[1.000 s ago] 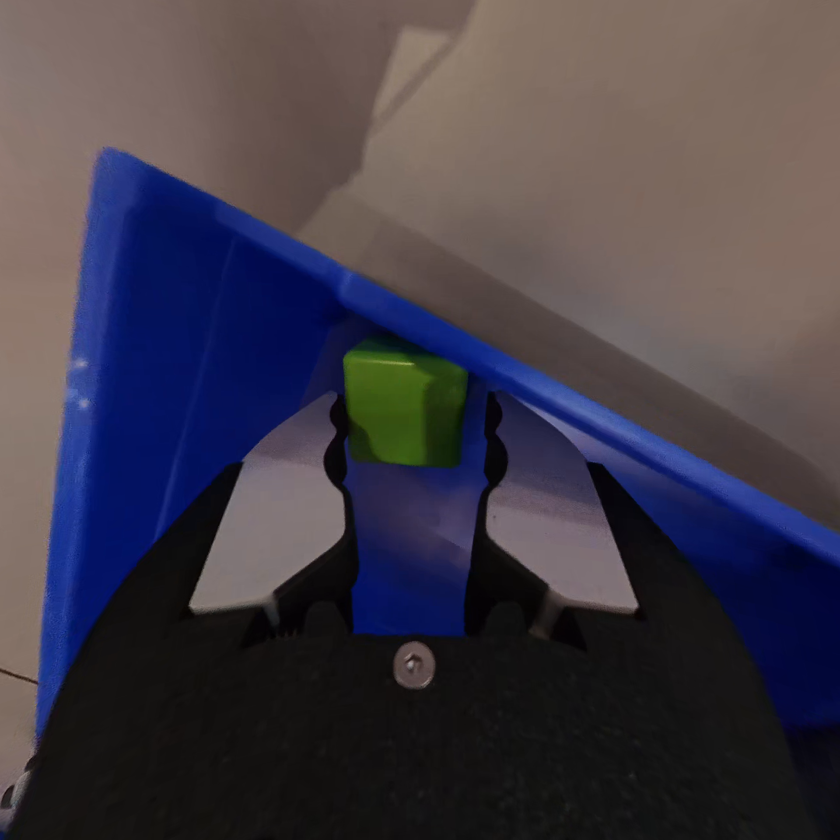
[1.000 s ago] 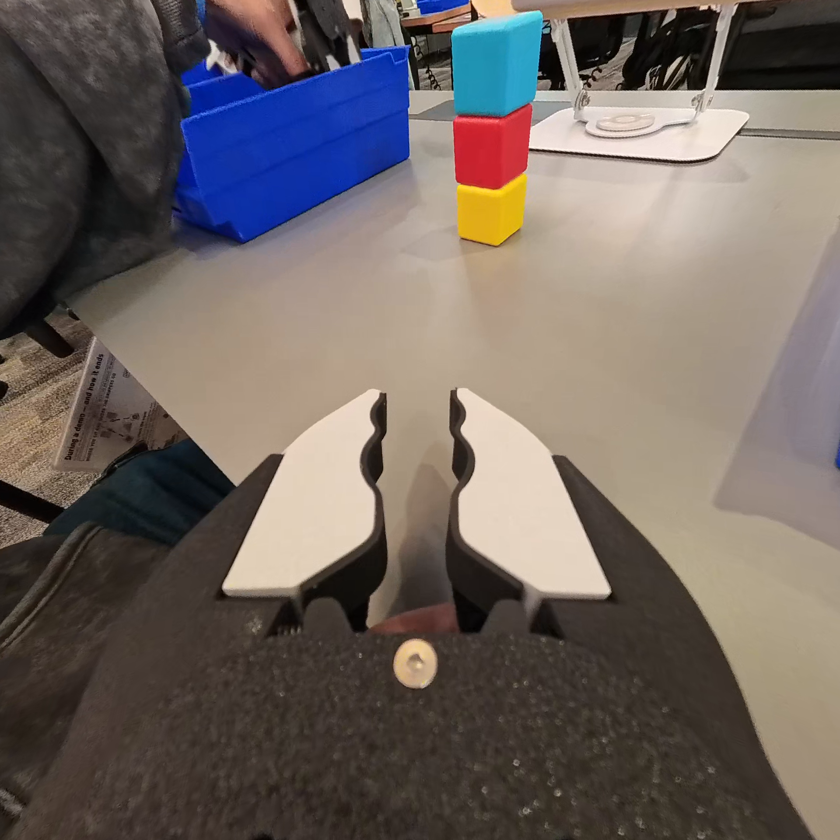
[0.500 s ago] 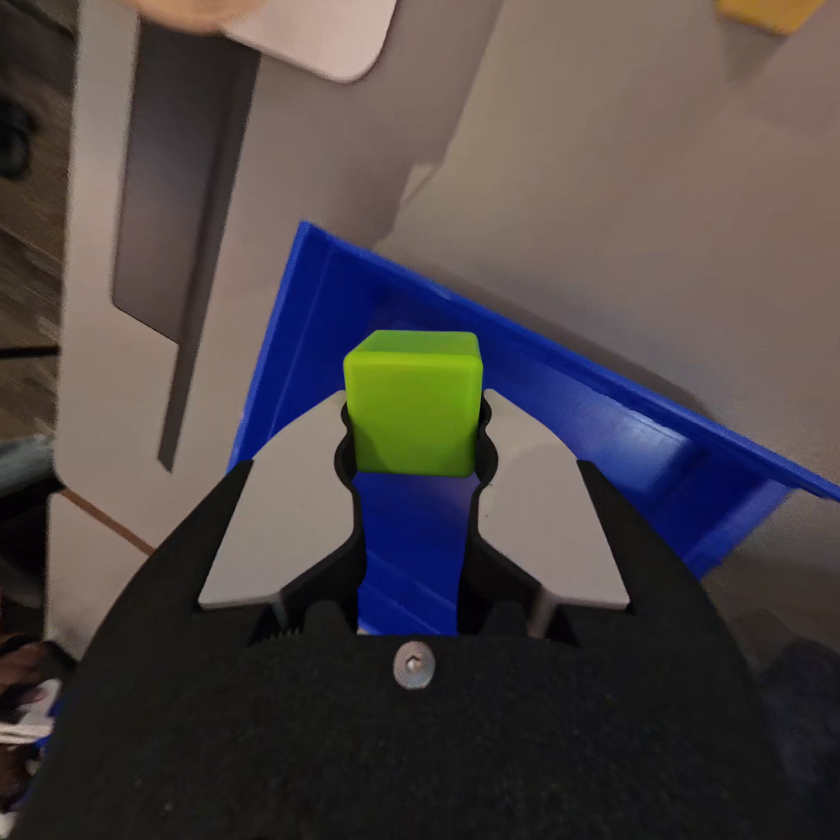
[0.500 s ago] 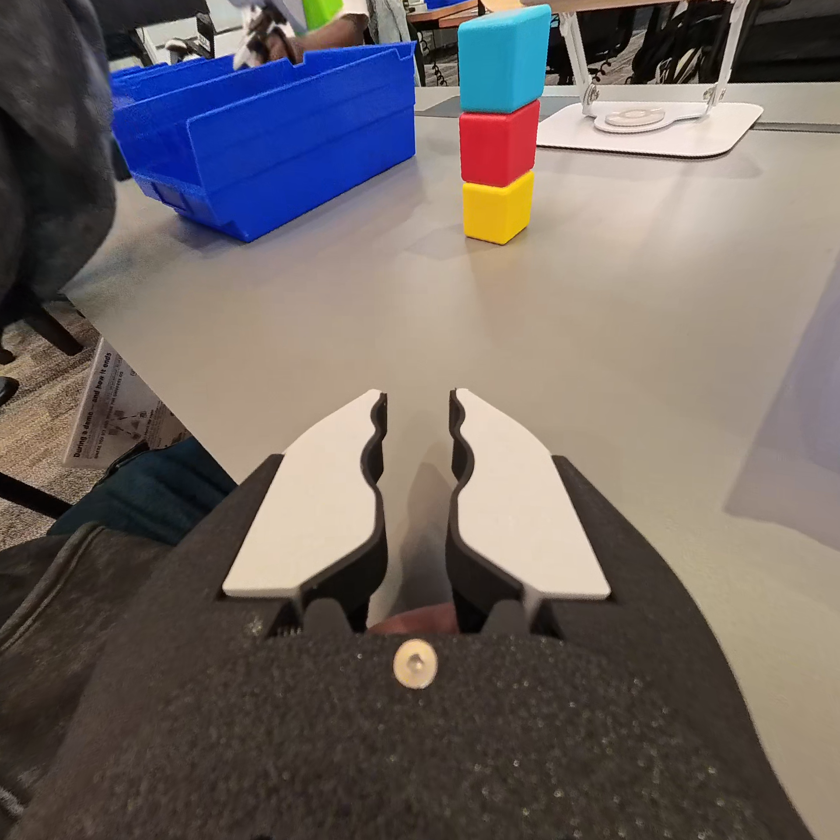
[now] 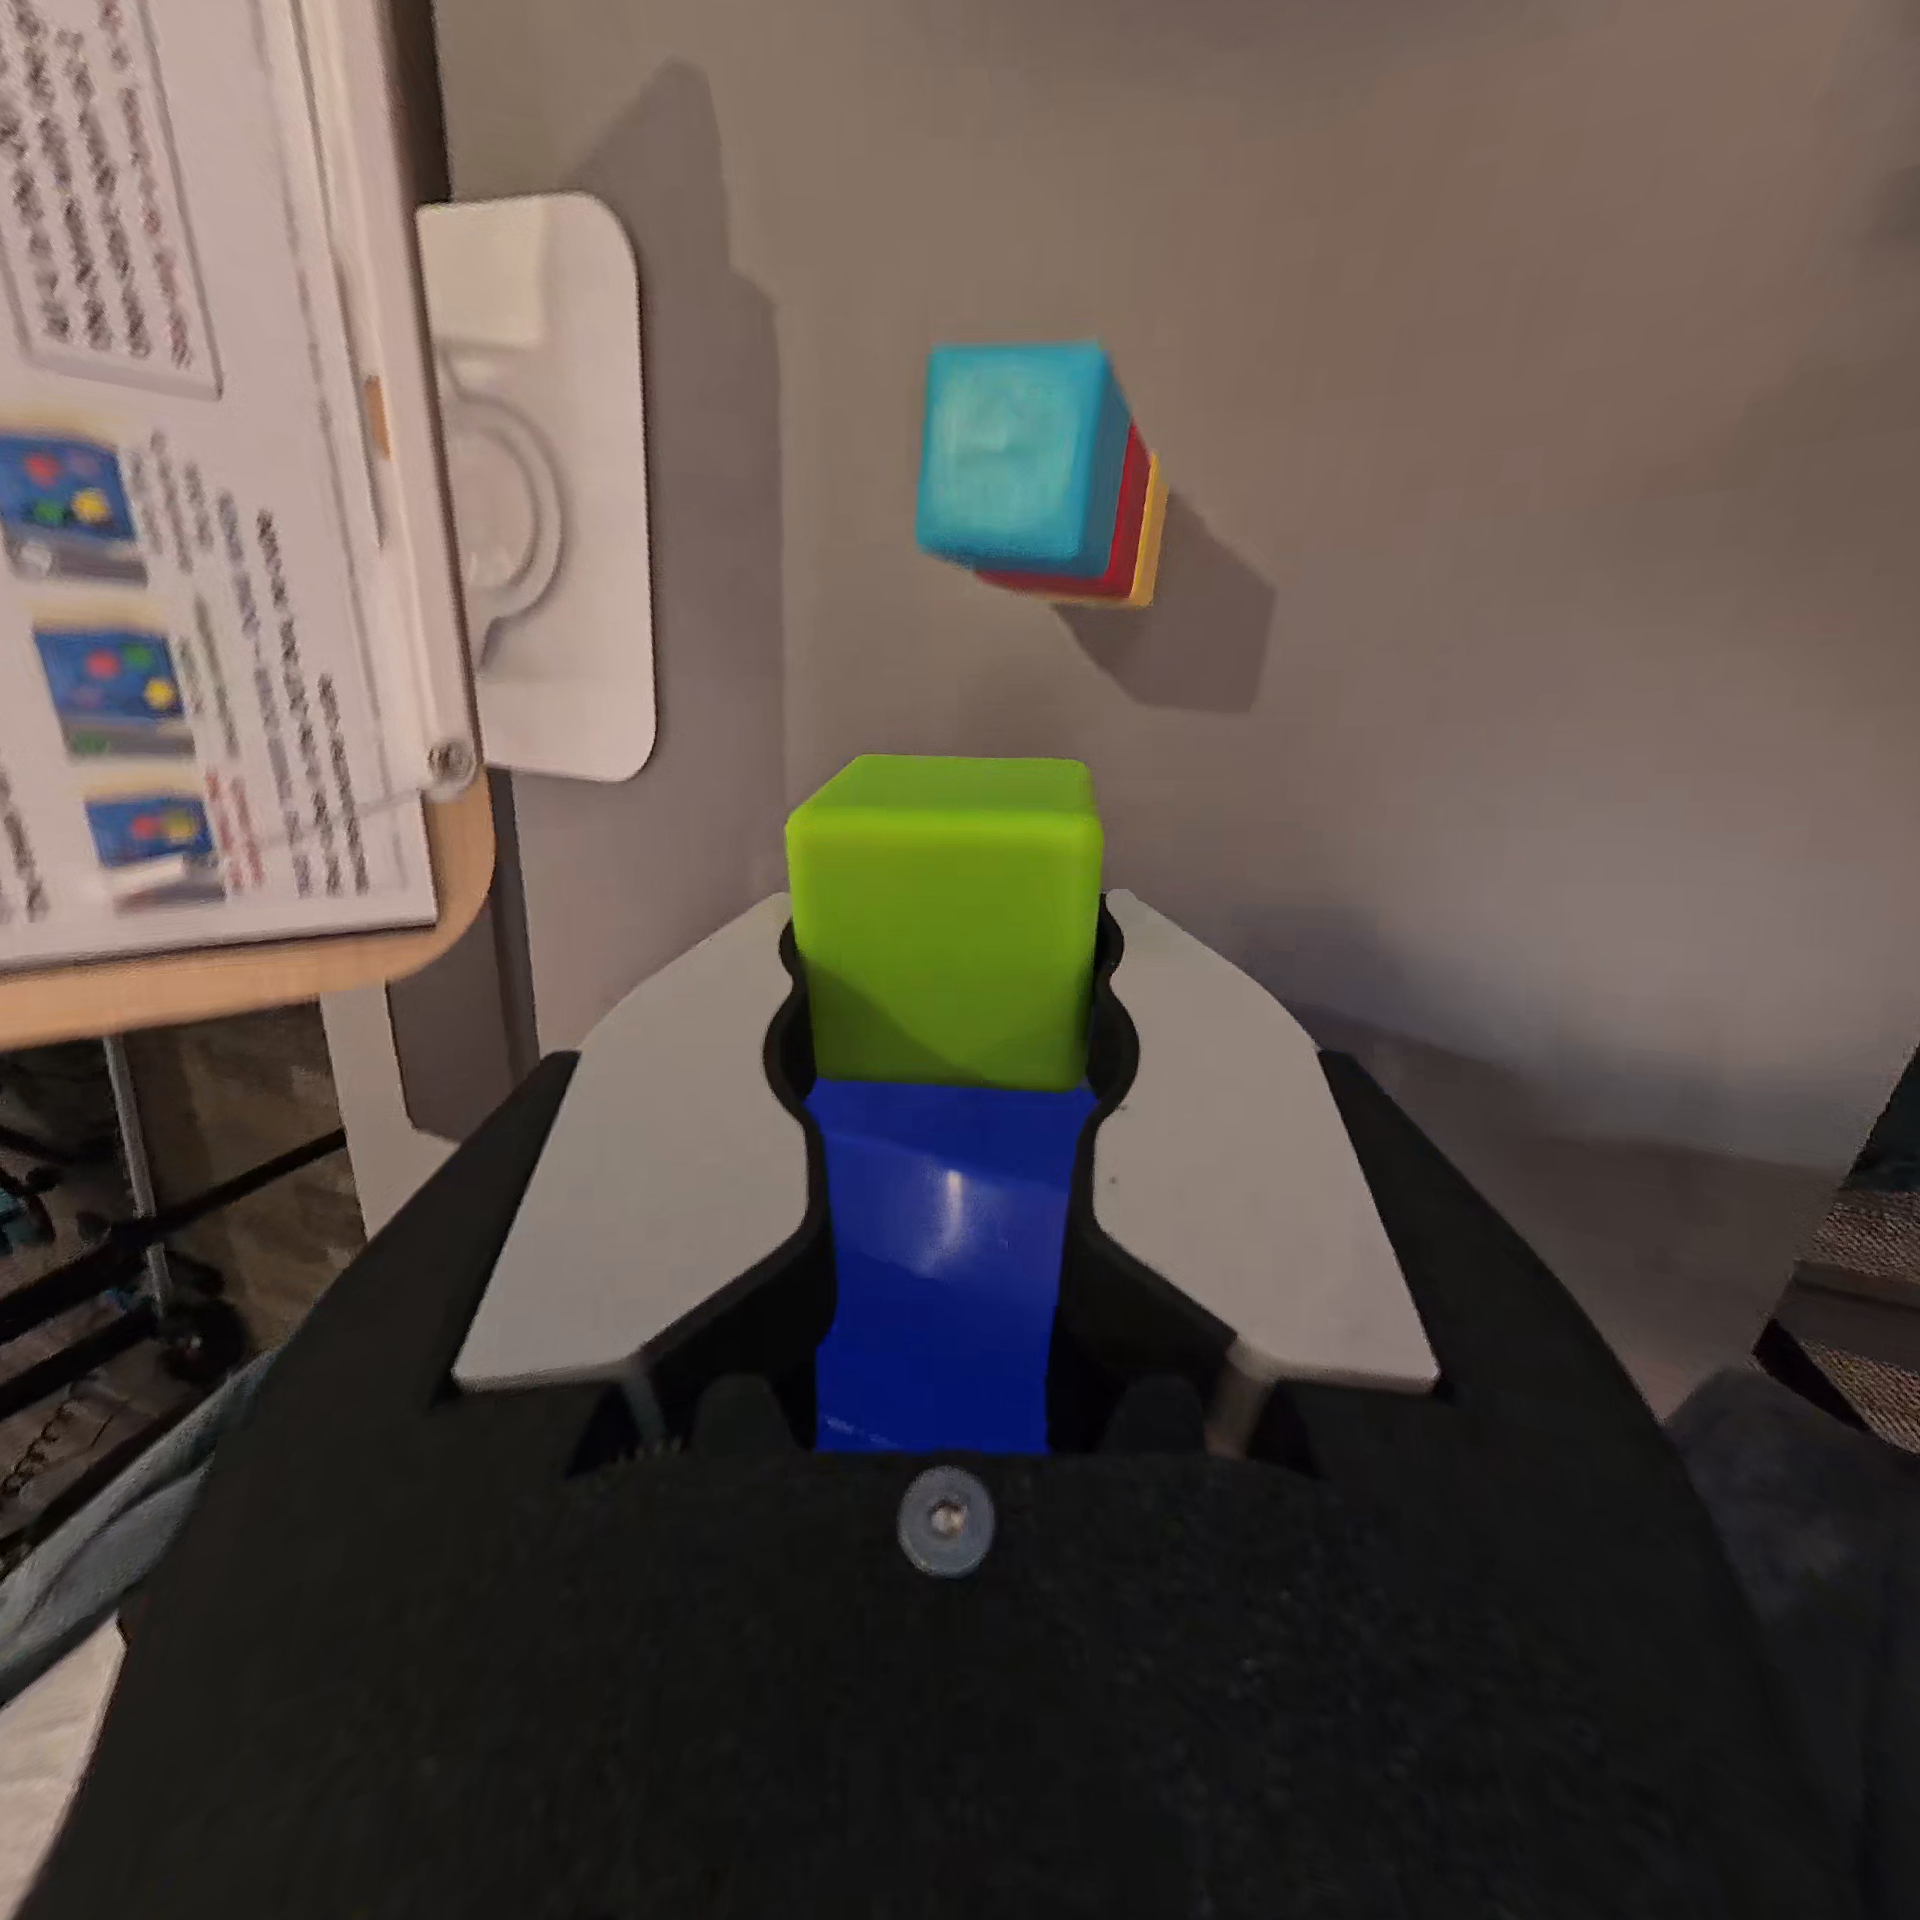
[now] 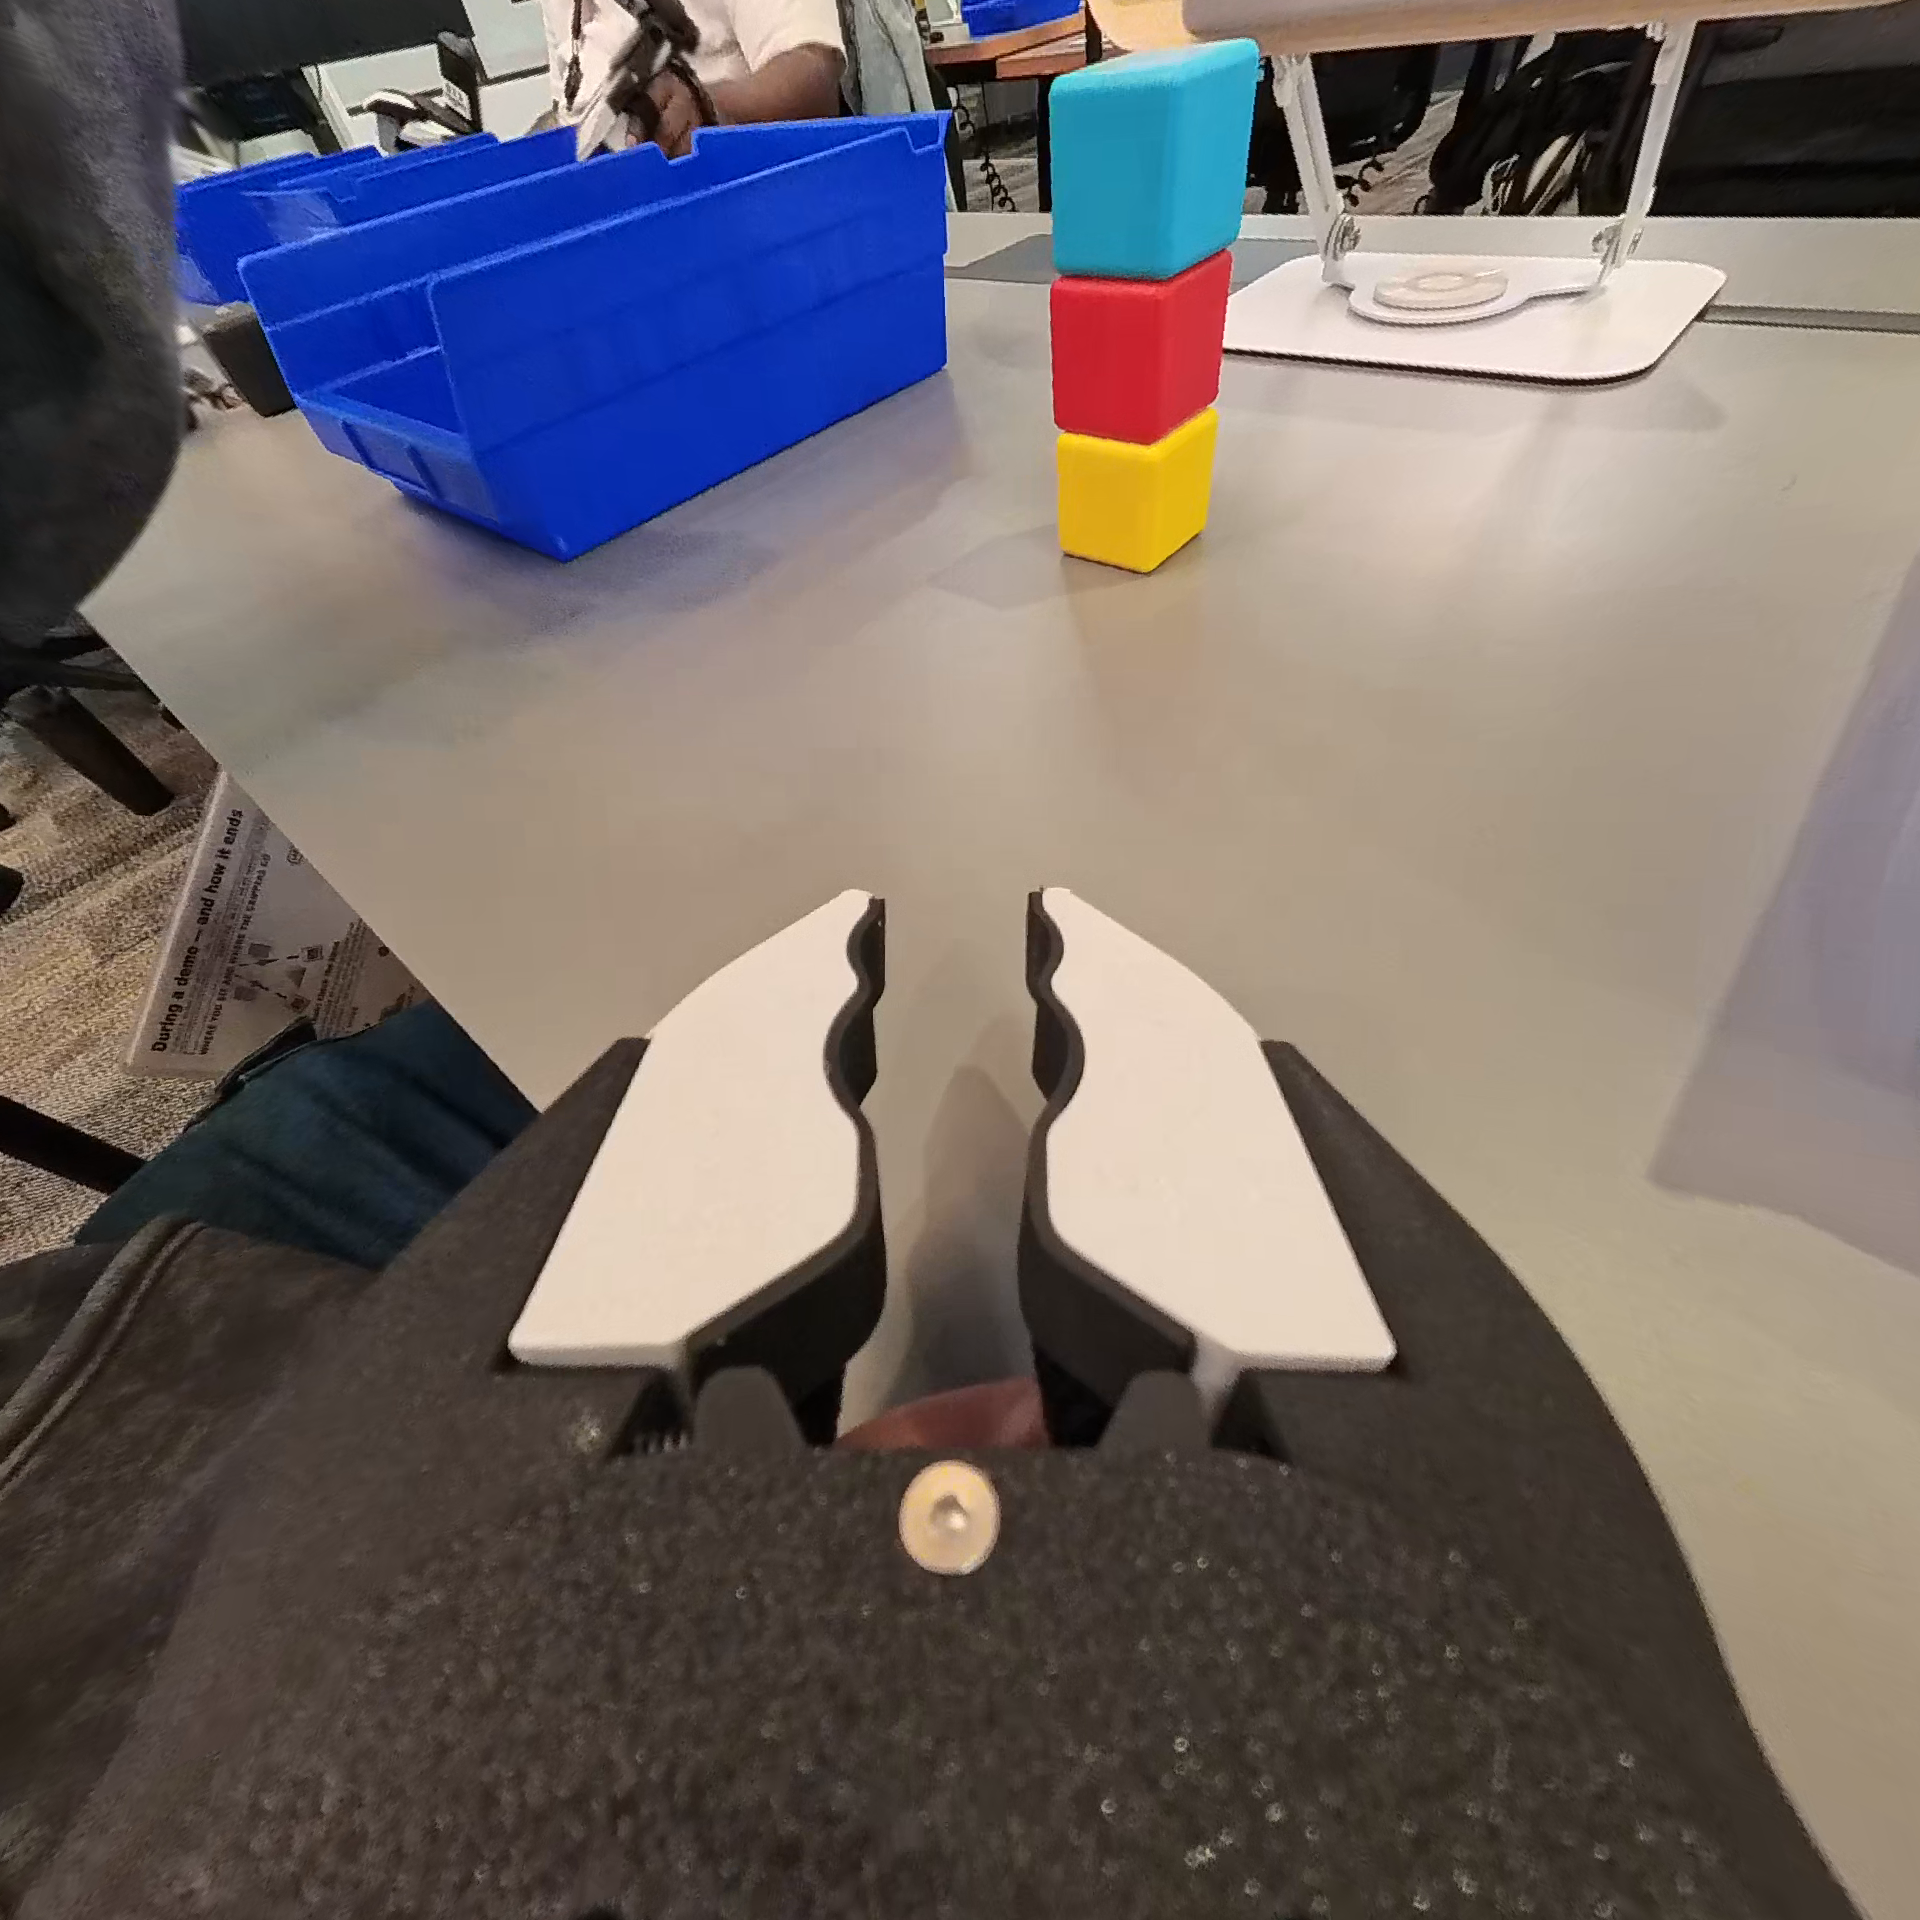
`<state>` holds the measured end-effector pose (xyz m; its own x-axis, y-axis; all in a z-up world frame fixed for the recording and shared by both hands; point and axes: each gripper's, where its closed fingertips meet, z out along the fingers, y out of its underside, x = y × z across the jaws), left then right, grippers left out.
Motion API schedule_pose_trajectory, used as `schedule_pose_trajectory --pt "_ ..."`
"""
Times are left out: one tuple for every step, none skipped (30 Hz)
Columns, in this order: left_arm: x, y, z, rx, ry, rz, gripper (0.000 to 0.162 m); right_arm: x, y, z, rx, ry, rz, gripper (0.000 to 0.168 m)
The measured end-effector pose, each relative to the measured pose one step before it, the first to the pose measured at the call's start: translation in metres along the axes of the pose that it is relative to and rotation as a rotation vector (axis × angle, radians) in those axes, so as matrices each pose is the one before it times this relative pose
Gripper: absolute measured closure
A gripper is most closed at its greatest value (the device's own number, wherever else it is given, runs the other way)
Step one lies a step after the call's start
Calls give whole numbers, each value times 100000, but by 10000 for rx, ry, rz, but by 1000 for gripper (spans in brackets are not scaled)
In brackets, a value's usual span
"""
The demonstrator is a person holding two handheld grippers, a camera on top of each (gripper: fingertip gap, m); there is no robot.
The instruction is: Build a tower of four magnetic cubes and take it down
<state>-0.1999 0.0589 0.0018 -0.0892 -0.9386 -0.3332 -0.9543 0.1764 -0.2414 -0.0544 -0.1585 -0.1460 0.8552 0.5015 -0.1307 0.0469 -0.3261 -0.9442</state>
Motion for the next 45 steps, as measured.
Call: schedule_pose_trajectory --pt "-10 -973 818 -15 171 89 112 8 -13 -25 17 -5 13 142" --pt "-45 -937 842 -16 188 67 113 10 -1 -25 16 0 3 142" --pt "-62 -881 838 -16 195 45 112 1 1 -22 17 4 -9 142" --pt "-35 -760 824 -56 226 47 113 -9 -4 -17 10 0 -9 142" --pt "-83 -608 792 -126 193 65 113 8 11 -6 3 10 -18 142" --pt "-188 -508 752 -164 120 81 113 10 18 -21 1 10 -14 142" --pt "-171 -453 675 -171 131 69 113 4 -5 -20 9 -3 -2 142" --pt "-127 -430 614 -154 156 62 113 2 -11 -10 11 -3 8 142" --pt "-69 -437 534 -109 164 70 113 7 -14 -9 2 -7 18 142" --pt "-68 -415 463 -68 147 64 113 -2 -5 -1 2 -11 14 142" --pt "-10 -362 414 -44 131 57 113 1 0 1 -2 -7 6 142" --pt "195 -177 404 -77 200 64 113 6 1 -10 0 -5 7 142" --pt "215 61 407 -157 170 67 112 -3 -15 -11 7 0 7 142" --pt "-29 -20 170 -24 30 7 112 0 -3 -21 8 -5 0 142" --pt "-27 -39 25 40 15 -18 112 23 9 -31 9 5 -7 142" --pt "-4 -18 1 62 12 -16 112 20 -7 -24 11 2 -2 142" --pt "-17 -29 11 58 0 -37 112 -8 -9 -10 7 -15 20 142" --pt "4 -4 -1 29 -7 -55 112 -4 5 15 -6 -24 28 142" --pt "30 52 -14 -6 -14 -25 112 -19 15 25 -14 -20 20 142" --pt "-71 119 -69 -27 -107 -17 108 -3 12 8 -4 -5 5 142" --pt "-135 127 -234 20 -150 -49 101 -14 -11 -9 6 2 -5 142" --pt "-59 -14 -462 173 -103 -78 100 -11 -32 -11 15 1 0 142" --pt "9 -170 -704 347 -110 -70 100 8 -2 -4 2 1 3 142" --pt "7 -397 -928 541 -199 -37 100 6 18 -1 -9 -3 7 142" --pt "-78 -673 -1092 759 -371 13 100 1 7 -1 2 -1 10 142" --pt "-17 -872 -1178 893 -451 37 100 22 -18 -14 7 4 10 142" --pt "122 -761 -1186 841 -443 -36 101 6 -3 -21 8 3 7 142" --pt "223 -501 -1145 685 -428 -146 101 17 -6 -13 8 8 8 142" --pt "143 -271 -1063 546 -516 -258 102 4 -10 2 6 -5 16 142" --pt "103 -15 -979 441 -594 -440 102 -6 0 6 -3 -2 12 142" --pt "206 204 -898 390 -566 -596 103 0 11 17 -14 4 -1 142" --pt "292 166 -855 567 -584 -704 102 2 31 12 -20 12 -8 142" --pt "461 156 -864 760 -553 -824 104 38 49 22 -29 41 -10 142" --pt "787 489 -837 670 -363 -847 106 57 49 11 -29 49 3 142" --pt "970 985 -834 420 -233 -684 104 -4 11 -14 2 -8 9 142" --pt "849 1249 -883 272 -314 -435 102 -6 -36 -9 24 -12 14 142" --pt "710 1330 -950 300 -400 -359 103 10 -37 -21 15 -7 29 142" --pt "708 1388 -948 293 -336 -395 105 -5 -31 -5 15 -18 27 142" --pt "654 1511 -911 247 -300 -456 106 -6 -15 -5 5 -5 10 142" --pt "559 1622 -876 181 -249 -395 107 -23 -34 5 4 -6 -8 142" --pt "444 1643 -812 87 -206 -327 110 -16 -6 11 -6 -6 -7 142" --pt "461 1589 -682 37 -81 -350 111 -46 -12 36 -16 -19 6 142" --pt "727 1431 -568 -3 193 -258 110 -67 0 55 -11 -31 -8 142" --pt "499 1147 -537 63 73 -128 110 -47 60 54 -44 -14 -34 142" --pt "129 712 -539 273 -179 -94 112 -10 75 71 -68 -1 -15 142"
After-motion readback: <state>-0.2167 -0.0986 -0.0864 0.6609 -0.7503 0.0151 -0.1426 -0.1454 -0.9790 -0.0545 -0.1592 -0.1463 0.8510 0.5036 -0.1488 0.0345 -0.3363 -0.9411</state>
